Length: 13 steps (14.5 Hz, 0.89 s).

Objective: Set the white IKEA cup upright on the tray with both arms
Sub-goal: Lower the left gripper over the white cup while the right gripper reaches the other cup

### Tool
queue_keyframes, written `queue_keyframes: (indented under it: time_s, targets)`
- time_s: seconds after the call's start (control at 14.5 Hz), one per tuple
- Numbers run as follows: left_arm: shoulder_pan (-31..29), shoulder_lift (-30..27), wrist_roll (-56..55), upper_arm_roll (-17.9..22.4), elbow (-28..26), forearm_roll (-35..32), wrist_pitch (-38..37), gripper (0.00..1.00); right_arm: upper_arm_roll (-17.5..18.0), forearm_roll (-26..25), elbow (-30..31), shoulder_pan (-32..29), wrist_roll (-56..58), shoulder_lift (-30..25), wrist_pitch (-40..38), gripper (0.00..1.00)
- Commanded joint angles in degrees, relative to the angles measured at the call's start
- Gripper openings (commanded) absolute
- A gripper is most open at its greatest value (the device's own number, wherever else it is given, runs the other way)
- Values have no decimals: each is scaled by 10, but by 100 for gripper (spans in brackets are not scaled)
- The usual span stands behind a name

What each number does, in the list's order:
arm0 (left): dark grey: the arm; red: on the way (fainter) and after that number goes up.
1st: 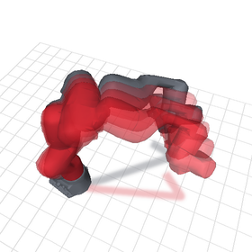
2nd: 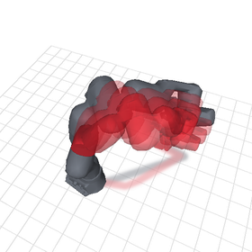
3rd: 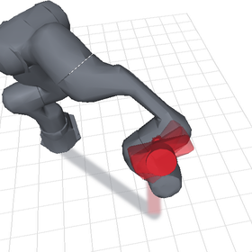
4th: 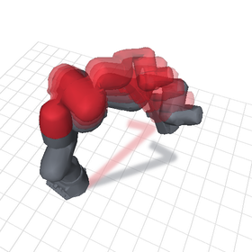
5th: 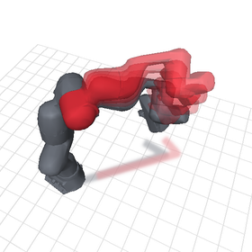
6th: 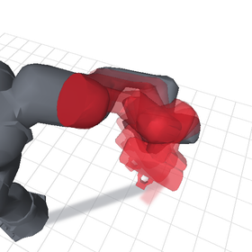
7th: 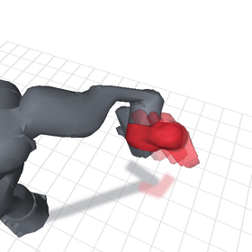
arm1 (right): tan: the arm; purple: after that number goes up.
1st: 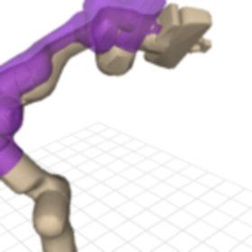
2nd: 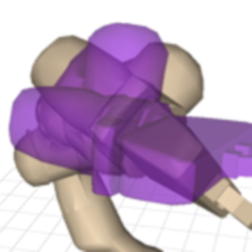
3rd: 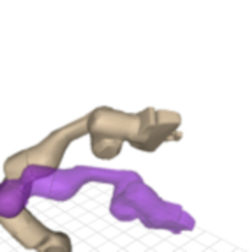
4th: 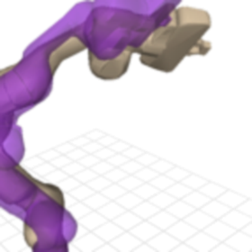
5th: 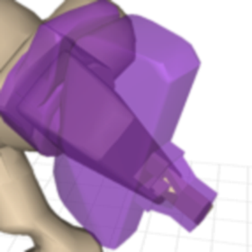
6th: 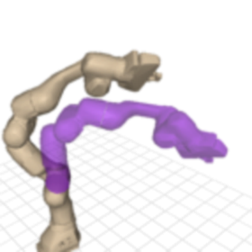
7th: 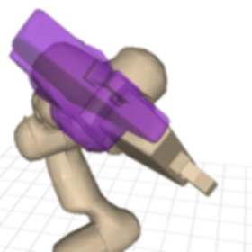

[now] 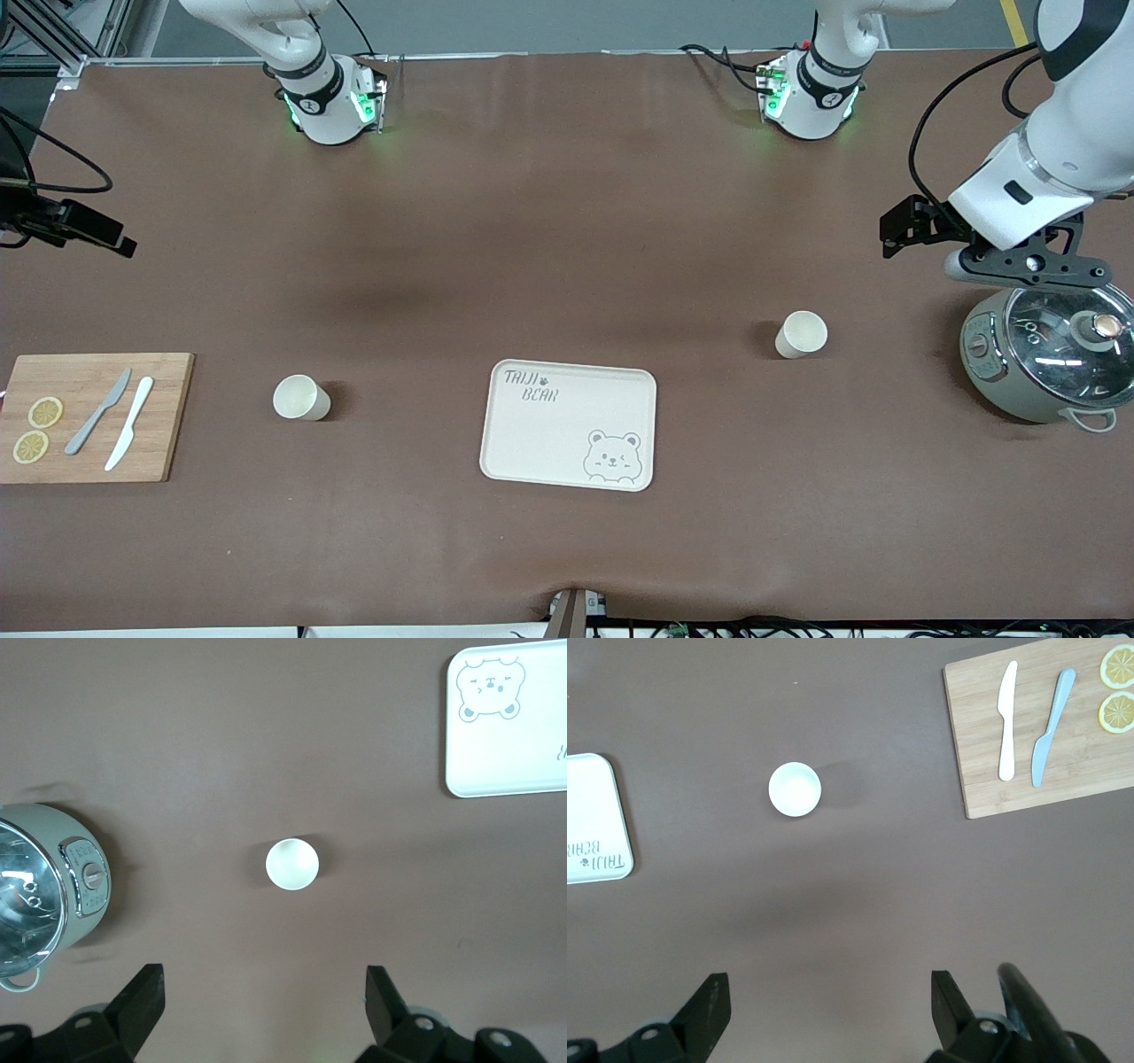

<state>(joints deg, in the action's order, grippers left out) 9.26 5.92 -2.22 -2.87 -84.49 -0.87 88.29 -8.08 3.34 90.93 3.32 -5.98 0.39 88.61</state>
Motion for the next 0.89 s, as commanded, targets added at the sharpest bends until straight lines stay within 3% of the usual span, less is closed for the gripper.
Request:
queue_keyframes:
  time_s: [0.0, 0.28, 0.62, 0.83]
  targets:
    - [3, -1, -9, 0, 1, 9, 5, 100, 1, -12, -2, 3, -2, -2, -5, 100]
    - [1, 6, -4, -13, -20, 5, 9, 100, 0, -7, -1, 4, -2, 0, -6, 100]
    - [-5, -58, 10, -15, -273, 8, 223, 100, 0, -7, 2, 21, -9, 0, -5, 100]
    - [-6, -63, 38, -14, -374, 8, 328, 100, 0, -7, 2, 22, -8, 1, -4, 100]
